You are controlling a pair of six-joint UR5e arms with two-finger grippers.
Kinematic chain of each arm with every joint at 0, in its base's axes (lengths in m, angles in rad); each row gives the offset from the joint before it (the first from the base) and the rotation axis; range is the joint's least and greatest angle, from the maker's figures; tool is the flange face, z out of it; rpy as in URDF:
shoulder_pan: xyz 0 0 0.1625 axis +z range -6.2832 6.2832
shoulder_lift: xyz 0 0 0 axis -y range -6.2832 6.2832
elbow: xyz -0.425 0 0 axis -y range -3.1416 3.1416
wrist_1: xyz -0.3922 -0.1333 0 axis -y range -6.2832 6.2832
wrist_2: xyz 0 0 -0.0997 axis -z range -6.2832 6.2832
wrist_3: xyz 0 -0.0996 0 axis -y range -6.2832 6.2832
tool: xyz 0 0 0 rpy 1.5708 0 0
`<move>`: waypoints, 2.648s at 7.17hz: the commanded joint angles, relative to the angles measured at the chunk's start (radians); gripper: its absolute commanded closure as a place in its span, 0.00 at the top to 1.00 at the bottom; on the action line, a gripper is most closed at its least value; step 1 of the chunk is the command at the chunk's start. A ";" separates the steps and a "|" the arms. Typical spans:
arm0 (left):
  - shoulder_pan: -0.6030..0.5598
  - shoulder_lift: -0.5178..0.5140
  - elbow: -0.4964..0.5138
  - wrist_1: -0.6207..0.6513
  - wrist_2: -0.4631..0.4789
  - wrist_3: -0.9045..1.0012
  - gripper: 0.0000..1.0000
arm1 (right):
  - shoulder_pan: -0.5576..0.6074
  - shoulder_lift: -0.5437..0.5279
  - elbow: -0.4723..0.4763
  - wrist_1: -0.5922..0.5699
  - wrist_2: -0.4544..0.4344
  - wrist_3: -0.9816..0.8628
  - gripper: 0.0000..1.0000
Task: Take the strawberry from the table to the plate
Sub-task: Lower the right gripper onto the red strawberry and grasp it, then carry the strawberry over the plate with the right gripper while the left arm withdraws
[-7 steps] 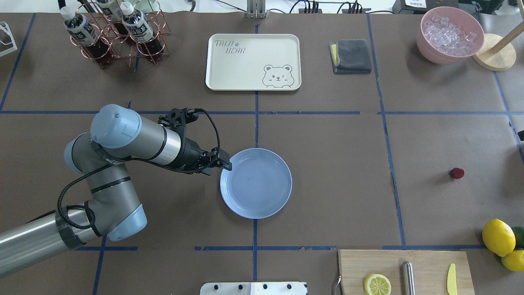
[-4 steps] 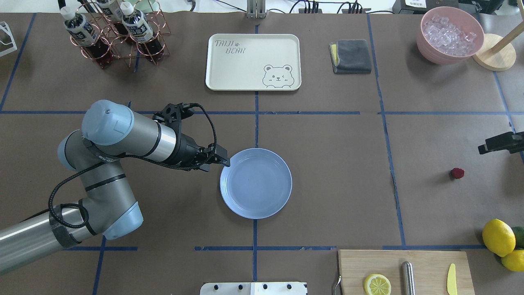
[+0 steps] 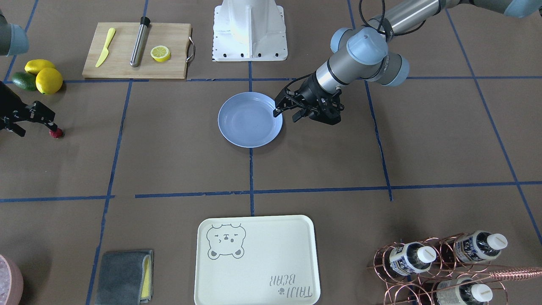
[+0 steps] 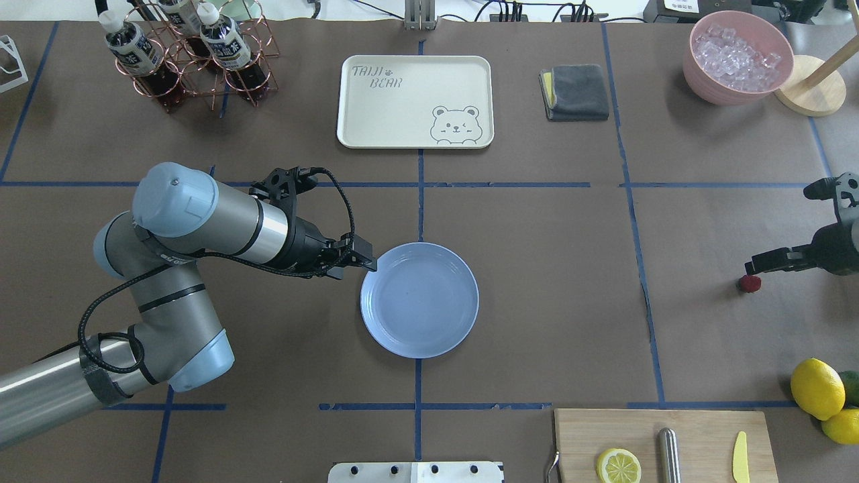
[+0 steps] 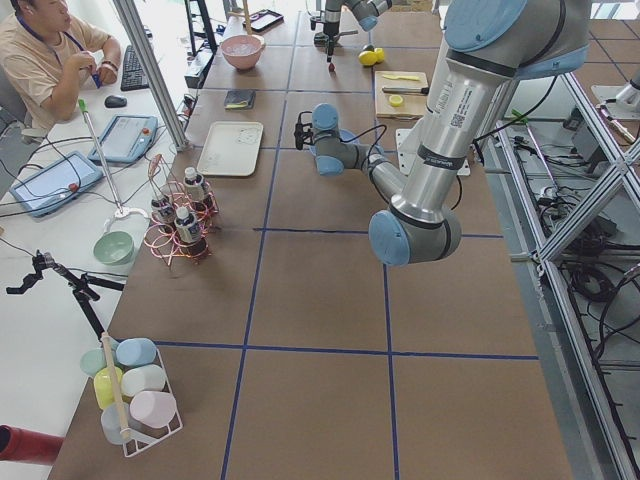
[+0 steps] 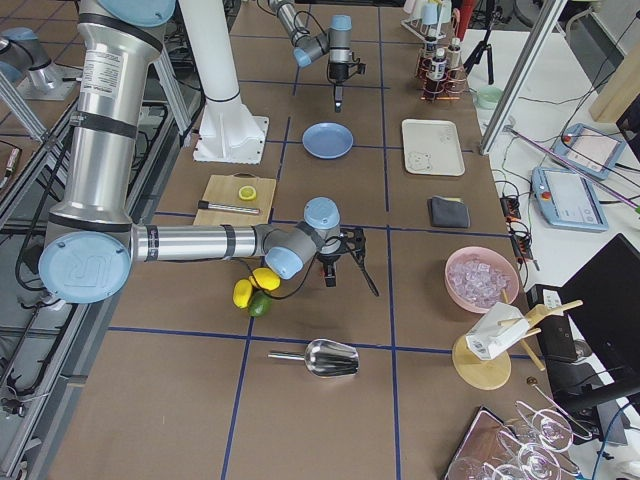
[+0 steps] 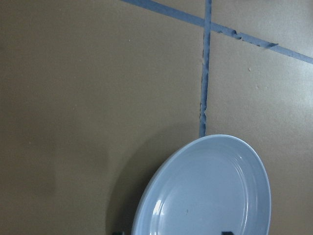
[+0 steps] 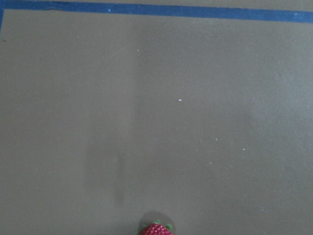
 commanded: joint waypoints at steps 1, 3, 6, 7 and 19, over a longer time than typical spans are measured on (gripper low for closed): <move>0.000 0.002 0.001 0.000 0.003 0.000 0.74 | -0.043 0.004 -0.006 0.005 -0.010 0.001 1.00; 0.000 0.002 0.001 0.000 0.004 0.000 0.75 | -0.077 0.007 -0.018 0.003 -0.054 0.001 1.00; 0.000 0.002 0.001 0.000 0.004 0.000 0.76 | -0.083 0.046 -0.071 0.003 -0.059 0.001 1.00; 0.000 0.002 0.001 0.000 0.006 0.000 0.76 | -0.085 0.047 -0.073 0.005 -0.057 0.001 0.93; 0.000 0.003 0.001 0.000 0.007 0.000 0.77 | -0.079 0.025 -0.021 0.019 -0.042 0.001 0.00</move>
